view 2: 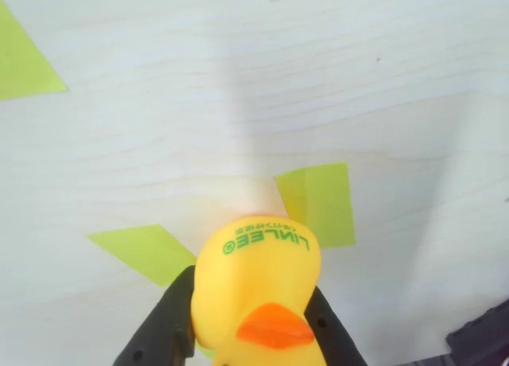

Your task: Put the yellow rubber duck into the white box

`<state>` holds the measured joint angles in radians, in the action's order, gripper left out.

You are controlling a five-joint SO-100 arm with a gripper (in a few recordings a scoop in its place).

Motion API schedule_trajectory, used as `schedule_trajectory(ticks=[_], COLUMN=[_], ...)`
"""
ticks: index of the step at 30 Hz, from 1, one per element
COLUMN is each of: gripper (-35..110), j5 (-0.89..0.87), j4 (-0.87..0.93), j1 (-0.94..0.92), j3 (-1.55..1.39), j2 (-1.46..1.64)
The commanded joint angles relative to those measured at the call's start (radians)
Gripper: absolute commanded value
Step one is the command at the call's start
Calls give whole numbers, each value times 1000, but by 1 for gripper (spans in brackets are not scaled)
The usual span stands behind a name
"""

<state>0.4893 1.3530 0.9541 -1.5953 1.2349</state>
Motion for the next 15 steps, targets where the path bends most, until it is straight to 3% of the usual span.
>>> schedule_trajectory(ticks=[1,15], gripper=[0,0], j5=[-43,-215], j4=[26,140], j1=[-48,-351], j3=[146,388], j2=[120,699])
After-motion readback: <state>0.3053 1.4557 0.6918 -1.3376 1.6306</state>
